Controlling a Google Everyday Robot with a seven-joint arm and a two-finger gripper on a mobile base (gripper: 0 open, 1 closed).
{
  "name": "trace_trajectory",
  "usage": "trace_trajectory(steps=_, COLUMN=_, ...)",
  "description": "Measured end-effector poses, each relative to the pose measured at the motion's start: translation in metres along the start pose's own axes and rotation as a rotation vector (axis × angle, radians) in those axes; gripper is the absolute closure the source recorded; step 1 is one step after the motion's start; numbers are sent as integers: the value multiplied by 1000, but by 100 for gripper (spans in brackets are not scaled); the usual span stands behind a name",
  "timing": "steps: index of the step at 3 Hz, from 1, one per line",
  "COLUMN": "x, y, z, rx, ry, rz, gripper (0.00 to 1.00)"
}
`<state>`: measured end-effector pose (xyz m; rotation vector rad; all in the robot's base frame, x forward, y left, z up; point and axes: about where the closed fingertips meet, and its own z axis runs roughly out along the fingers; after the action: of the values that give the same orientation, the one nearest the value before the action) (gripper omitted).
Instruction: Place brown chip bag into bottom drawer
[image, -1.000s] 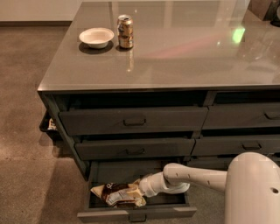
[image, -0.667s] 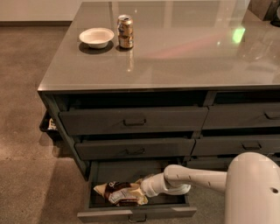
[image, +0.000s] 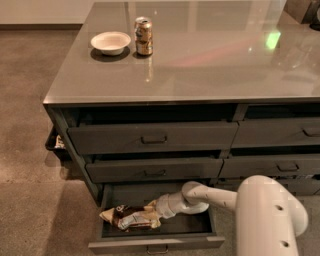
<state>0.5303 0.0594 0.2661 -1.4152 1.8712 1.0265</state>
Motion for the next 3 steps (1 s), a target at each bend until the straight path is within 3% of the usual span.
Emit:
trace_trajectory(steps=1, x=-6, y=-12, z=22, rx=-111, ry=-43, rz=-67, gripper=100)
trace_trajectory(steps=2, x=-9, y=-12, z=29, rx=-198, ry=-78, rz=-96, gripper=82)
trace_trajectory(steps=3, x=-7, y=-9, z=30, rx=-237, ry=-101, rz=-97, gripper=58)
